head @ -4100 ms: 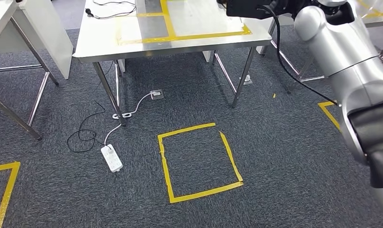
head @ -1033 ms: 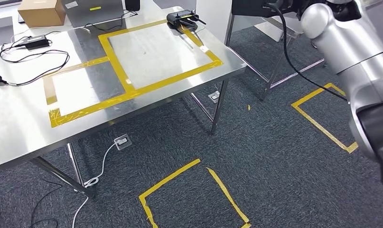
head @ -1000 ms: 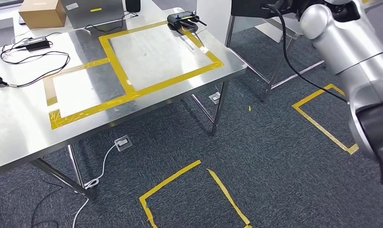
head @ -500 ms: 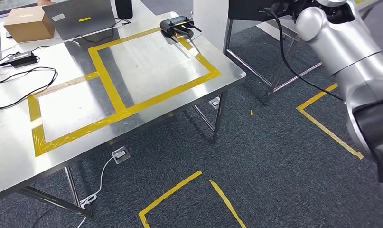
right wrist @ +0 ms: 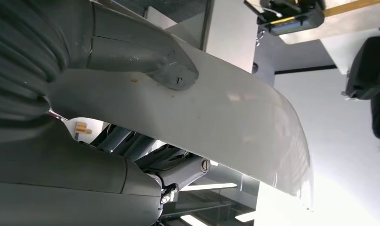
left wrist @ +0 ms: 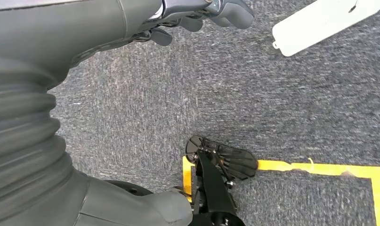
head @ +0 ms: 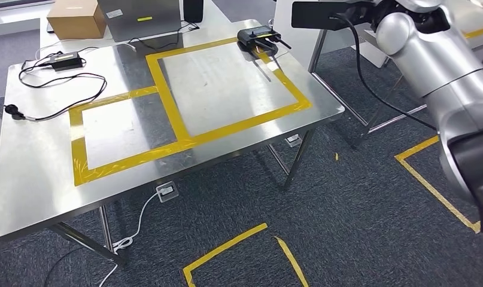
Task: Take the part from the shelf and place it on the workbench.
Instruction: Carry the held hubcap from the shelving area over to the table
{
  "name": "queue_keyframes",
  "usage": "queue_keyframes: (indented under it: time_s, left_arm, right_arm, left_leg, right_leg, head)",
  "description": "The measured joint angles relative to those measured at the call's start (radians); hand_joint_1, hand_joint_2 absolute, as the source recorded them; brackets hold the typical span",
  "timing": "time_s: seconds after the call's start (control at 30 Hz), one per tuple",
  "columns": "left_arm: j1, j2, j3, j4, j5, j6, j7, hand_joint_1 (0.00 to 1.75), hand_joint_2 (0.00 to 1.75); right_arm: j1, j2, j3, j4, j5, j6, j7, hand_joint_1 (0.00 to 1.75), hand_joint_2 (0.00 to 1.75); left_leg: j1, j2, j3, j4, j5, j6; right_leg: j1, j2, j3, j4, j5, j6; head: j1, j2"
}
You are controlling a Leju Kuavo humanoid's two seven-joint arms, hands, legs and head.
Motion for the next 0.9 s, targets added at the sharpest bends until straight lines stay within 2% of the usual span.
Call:
queue_keyframes:
  time_s: [0.07, 0.1, 0.13, 0.17, 0.23, 0.3, 0.37, 0.4, 0.43, 0.47, 0.5, 0.57, 0.63, 0.73, 0.8, 0.83, 0.9]
  left_arm:
    - [0.0, 0.0, 0.0, 0.0, -0.006, 0.005, 0.0, 0.0, 1.75]
    - [-0.001, -0.001, 0.0, 0.0, -0.007, 0.008, 0.0, 0.0, 1.75]
    - [-0.001, -0.001, 0.0, 0.0, -0.008, 0.011, 0.0, 0.0, 1.75]
    - [-0.001, -0.002, 0.0, 0.0, -0.008, 0.013, 0.0, 0.0, 1.75]
    - [0.001, -0.001, 0.0, 0.0, -0.008, 0.017, -0.001, 0.0, 1.75]
    - [0.003, 0.0, 0.0, -0.001, -0.01, 0.018, -0.004, 0.0, 1.75]
    - [0.0, 0.0, 0.0, -0.001, -0.013, 0.019, -0.005, 0.0, 1.75]
    - [-0.001, 0.0, 0.0, -0.001, -0.015, 0.019, -0.005, 0.0, 1.75]
    - [-0.001, 0.0, 0.0, -0.001, -0.017, 0.019, -0.005, 0.0, 1.75]
    - [0.0, 0.001, 0.0, -0.001, -0.019, 0.02, -0.005, 0.0, 1.75]
    - [0.001, 0.001, 0.0, -0.001, -0.021, 0.02, -0.005, 0.0, 1.75]
    - [0.002, 0.001, 0.0, -0.001, -0.023, 0.021, -0.005, 0.0, 1.75]
    - [0.001, 0.002, 0.0, -0.001, -0.023, 0.022, -0.005, 0.0, 1.75]
    - [0.001, 0.002, 0.0, -0.001, -0.023, 0.022, -0.006, 0.0, 1.75]
    - [0.0, 0.002, 0.0, -0.001, -0.023, 0.022, -0.006, 0.0, 1.75]
    - [-0.001, 0.002, 0.0, -0.001, -0.023, 0.023, -0.006, 0.0, 1.75]
    - [-0.003, 0.002, 0.0, -0.001, -0.023, 0.023, -0.006, 0.0, 1.75]
  right_arm:
    - [-0.001, -0.009, 0.001, -0.007, -0.007, 0.003, 0.001, 1.75, 1.75]
    - [-0.002, -0.014, 0.001, -0.012, -0.01, 0.005, 0.001, 1.75, 1.75]
    - [-0.003, -0.019, 0.001, -0.015, -0.013, 0.009, 0.002, 1.75, 1.75]
    - [-0.004, -0.023, 0.002, -0.018, -0.016, 0.014, 0.003, 1.75, 1.75]
    - [-0.007, -0.028, 0.003, -0.026, -0.021, 0.024, 0.005, 1.75, 1.75]
    - [-0.01, -0.033, 0.003, -0.037, -0.029, 0.031, 0.006, 1.75, 1.75]
    - [-0.013, -0.045, 0.004, -0.048, -0.038, 0.037, 0.009, 1.75, 1.75]
    - [-0.013, -0.054, 0.005, -0.053, -0.043, 0.039, 0.011, 1.75, 1.75]
    - [-0.011, -0.062, 0.006, -0.058, -0.048, 0.04, 0.012, 1.75, 1.75]
    - [-0.009, -0.071, 0.008, -0.064, -0.052, 0.041, 0.013, 1.75, 1.75]
    - [-0.007, -0.078, 0.009, -0.07, -0.056, 0.041, 0.014, 1.75, 1.75]
    - [-0.004, -0.089, 0.011, -0.082, -0.062, 0.042, 0.015, 1.75, 1.75]
    - [-0.004, -0.099, 0.011, -0.09, -0.065, 0.042, 0.016, 1.75, 1.75]
    - [-0.003, -0.108, 0.012, -0.098, -0.068, 0.042, 0.016, 1.75, 1.75]
    - [-0.003, -0.114, 0.013, -0.102, -0.069, 0.042, 0.017, 1.75, 1.75]
    - [-0.004, -0.118, 0.013, -0.103, -0.069, 0.041, 0.017, 1.75, 1.75]
    - [-0.002, -0.124, 0.014, -0.103, -0.069, 0.041, 0.017, 1.75, 1.75]
  left_leg:
    - [-0.001, -0.019, 0.005, 0.002, -0.005, -0.005]
    - [-0.001, -0.029, 0.006, 0.003, -0.007, -0.01]
    - [-0.001, -0.037, 0.005, 0.004, -0.008, -0.015]
    - [0.0, -0.045, 0.003, 0.003, -0.008, -0.021]
    - [0.002, -0.055, 0.001, 0.0, -0.008, -0.034]
    - [-0.002, -0.027, -0.013, 0.03, -0.031, -0.044]
    - [-0.003, 0.018, -0.064, 0.136, -0.088, -0.051]
    - [-0.001, 0.03, -0.098, 0.205, -0.116, -0.054]
    - [0.0, 0.035, -0.124, 0.255, -0.13, -0.056]
    - [0.001, 0.037, -0.134, 0.274, -0.127, -0.057]
    - [0.001, 0.038, -0.123, 0.253, -0.104, -0.057]
    - [0.0, 0.045, -0.059, 0.125, -0.042, -0.052]
    - [-0.002, 0.053, -0.004, 0.024, -0.014, -0.042]
    - [-0.005, 0.052, 0.008, 0.003, -0.014, -0.025]
    - [-0.001, 0.049, 0.01, -0.002, -0.01, -0.013]
    - [0.002, 0.047, 0.012, -0.005, -0.008, -0.009]
    - [0.002, 0.042, 0.012, -0.005, -0.009, -0.004]
  right_leg:
    - [-0.002, 0.025, 0.058, -0.138, 0.074, -0.006]
    - [-0.003, 0.04, 0.086, -0.198, 0.096, -0.009]
    - [-0.002, 0.051, 0.104, -0.234, 0.104, -0.012]
    - [0.0, 0.056, 0.11, -0.246, 0.101, -0.016]
    - [0.0, 0.04, 0.115, -0.252, 0.102, -0.027]
    - [-0.005, 0.023, 0.124, -0.261, 0.103, -0.041]
    - [-0.005, 0.006, 0.131, -0.264, 0.101, -0.052]
    - [-0.004, -0.002, 0.132, -0.264, 0.099, -0.054]
    - [-0.003, -0.009, 0.133, -0.263, 0.097, -0.055]
    - [-0.002, -0.014, 0.134, -0.263, 0.096, -0.055]
    - [-0.002, -0.018, 0.135, -0.261, 0.094, -0.053]
    - [-0.002, -0.024, 0.137, -0.256, 0.089, -0.048]
    - [0.003, -0.027, 0.136, -0.249, 0.084, -0.038]
    - [0.004, -0.03, 0.136, -0.25, 0.083, -0.022]
    - [0.001, -0.021, 0.124, -0.224, 0.063, -0.012]
    - [-0.001, -0.014, 0.106, -0.182, 0.039, -0.007]
    - [-0.002, -0.004, 0.044, -0.052, -0.02, 0.0]
  head:
    - [0.0, 0.0]
    - [0.0, 0.0]
    - [0.0, 0.0]
    - [0.0, 0.0]
    - [0.001, 0.0]
    - [-0.004, 0.0]
    - [-0.009, 0.0]
    - [-0.009, 0.0]
    - [-0.009, 0.0]
    - [-0.009, 0.0]
    - [-0.009, 0.0]
    - [-0.009, 0.0]
    - [-0.008, 0.0]
    - [-0.005, 0.0]
    - [-0.004, 0.0]
    - [-0.003, 0.0]
    - [-0.001, 0.0]
